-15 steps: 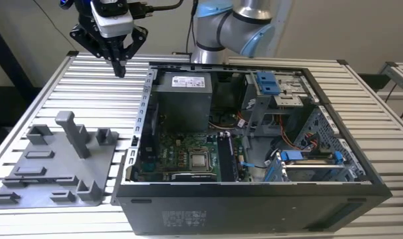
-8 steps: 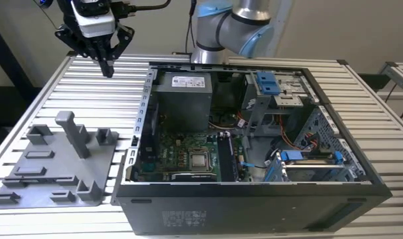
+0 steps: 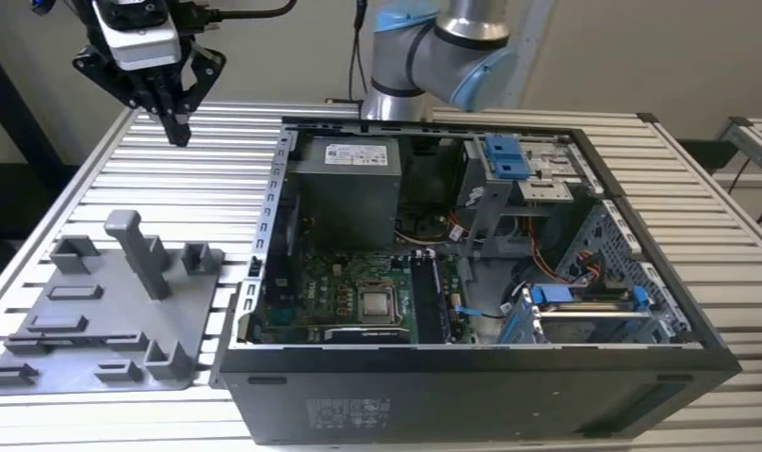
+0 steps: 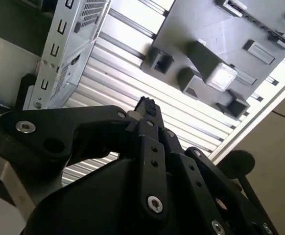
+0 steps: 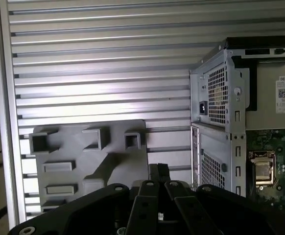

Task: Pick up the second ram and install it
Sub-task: 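Reach for the second ram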

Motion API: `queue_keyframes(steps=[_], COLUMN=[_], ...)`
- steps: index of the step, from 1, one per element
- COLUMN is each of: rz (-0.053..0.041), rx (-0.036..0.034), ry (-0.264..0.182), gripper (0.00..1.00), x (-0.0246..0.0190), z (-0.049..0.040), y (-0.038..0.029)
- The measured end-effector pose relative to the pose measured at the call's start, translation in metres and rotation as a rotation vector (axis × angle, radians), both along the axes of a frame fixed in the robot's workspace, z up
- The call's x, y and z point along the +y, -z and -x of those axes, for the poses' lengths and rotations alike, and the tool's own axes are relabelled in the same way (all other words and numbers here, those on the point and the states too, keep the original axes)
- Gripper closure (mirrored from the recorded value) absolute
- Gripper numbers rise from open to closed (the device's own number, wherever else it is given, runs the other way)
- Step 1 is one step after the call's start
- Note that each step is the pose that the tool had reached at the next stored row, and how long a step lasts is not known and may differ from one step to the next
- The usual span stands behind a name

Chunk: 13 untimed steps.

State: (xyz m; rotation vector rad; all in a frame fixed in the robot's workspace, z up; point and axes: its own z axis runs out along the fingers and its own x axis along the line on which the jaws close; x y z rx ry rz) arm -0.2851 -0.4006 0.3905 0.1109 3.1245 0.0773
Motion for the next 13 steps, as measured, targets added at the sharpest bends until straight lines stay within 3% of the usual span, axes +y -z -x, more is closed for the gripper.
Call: queue_keyframes(steps=[13], rz=[0.0], rx=[0.0009], ry=[0.0], gripper=[0.89], x=[0.0], z=[0.0398], y=[0.0006])
